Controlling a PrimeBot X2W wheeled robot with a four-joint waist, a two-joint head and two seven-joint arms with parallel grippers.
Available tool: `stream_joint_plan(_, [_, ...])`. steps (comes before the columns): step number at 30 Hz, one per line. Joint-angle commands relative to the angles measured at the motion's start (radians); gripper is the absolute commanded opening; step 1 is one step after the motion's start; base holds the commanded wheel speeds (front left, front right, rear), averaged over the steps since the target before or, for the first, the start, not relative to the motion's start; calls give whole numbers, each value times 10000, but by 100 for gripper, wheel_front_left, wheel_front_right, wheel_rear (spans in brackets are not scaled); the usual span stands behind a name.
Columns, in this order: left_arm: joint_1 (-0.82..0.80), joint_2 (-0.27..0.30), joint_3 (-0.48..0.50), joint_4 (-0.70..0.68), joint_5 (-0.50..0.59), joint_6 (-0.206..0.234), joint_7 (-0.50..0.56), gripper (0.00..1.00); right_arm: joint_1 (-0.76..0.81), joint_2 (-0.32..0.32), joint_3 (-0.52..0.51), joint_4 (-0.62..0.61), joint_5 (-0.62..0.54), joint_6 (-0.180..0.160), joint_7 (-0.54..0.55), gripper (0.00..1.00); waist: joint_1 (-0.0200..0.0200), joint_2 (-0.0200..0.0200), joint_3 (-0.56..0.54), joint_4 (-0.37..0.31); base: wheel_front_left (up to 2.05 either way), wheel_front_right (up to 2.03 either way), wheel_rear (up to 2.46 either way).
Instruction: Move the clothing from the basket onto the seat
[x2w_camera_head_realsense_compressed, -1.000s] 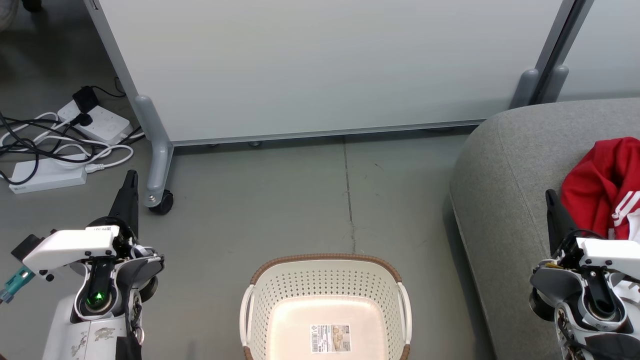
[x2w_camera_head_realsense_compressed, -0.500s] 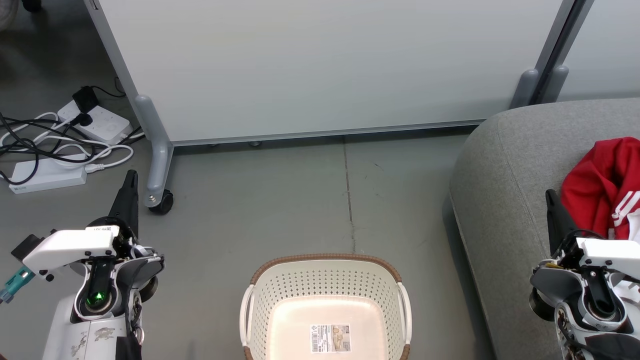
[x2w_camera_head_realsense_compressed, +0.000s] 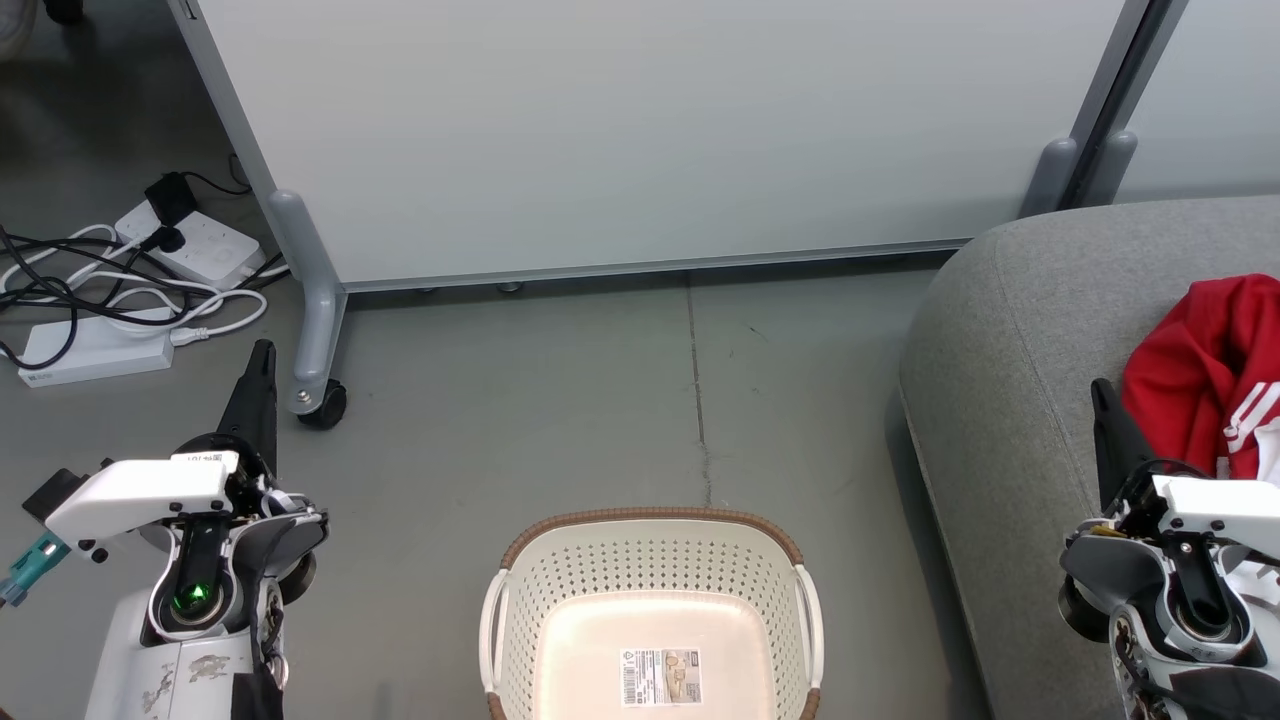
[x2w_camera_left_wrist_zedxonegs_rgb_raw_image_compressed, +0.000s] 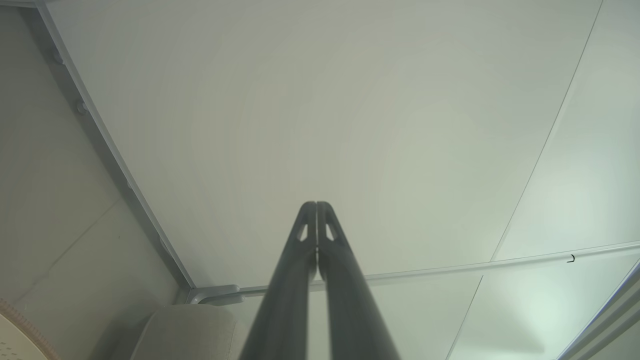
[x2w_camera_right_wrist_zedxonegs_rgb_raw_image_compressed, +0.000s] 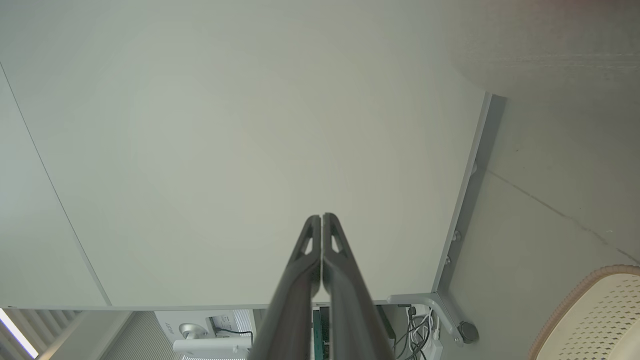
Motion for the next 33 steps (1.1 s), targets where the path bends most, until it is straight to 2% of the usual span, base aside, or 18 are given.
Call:
stream_joint_plan(1, [-78, 26, 39, -11, -18, -30, 16, 0, -85, -95, -2, 39, 63, 23, 35, 0, 0, 0, 0, 0, 0, 0, 0])
stream_joint_plan(33, [-78, 24, 41, -13, -13, -30, 18, 0, -85, -94, -1, 39, 63, 22, 35, 0, 0, 0, 0, 0, 0, 0, 0])
